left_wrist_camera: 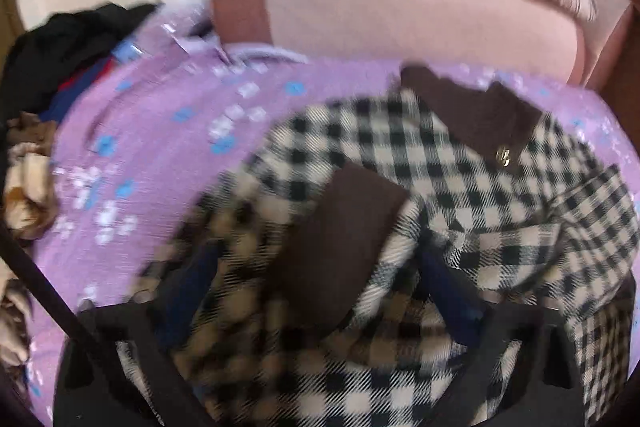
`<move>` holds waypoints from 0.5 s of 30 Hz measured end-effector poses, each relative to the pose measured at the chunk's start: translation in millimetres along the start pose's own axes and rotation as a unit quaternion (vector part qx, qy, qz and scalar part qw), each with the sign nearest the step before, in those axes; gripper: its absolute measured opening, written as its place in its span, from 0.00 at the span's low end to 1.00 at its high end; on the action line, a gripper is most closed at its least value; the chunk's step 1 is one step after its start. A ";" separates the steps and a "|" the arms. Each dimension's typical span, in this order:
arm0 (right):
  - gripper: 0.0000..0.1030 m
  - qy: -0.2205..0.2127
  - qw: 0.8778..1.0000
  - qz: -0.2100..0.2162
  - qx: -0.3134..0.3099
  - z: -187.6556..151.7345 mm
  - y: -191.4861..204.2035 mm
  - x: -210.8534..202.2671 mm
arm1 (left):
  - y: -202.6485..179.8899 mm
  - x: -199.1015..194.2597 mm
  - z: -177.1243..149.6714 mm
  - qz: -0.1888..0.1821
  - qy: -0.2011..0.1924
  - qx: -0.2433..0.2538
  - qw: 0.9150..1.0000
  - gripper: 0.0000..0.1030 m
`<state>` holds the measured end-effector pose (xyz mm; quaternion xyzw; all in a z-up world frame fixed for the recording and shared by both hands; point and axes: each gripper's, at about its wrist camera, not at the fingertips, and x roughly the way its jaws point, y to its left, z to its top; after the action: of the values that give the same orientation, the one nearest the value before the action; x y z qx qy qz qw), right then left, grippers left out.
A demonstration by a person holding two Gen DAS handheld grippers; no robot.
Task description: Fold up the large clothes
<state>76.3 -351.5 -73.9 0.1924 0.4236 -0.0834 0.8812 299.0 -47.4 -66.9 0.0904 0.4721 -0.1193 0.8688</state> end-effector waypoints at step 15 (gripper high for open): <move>0.53 0.022 0.999 -0.020 -0.045 35.4 48.1 68.6 | 33.8 7.7 -3.4 0.004 0.019 -0.127 0.992 0.42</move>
<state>159.5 -321.1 -94.4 0.1458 0.4504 -0.0776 0.8774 310.2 -15.1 -73.6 -0.0166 0.4999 -0.0535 0.8642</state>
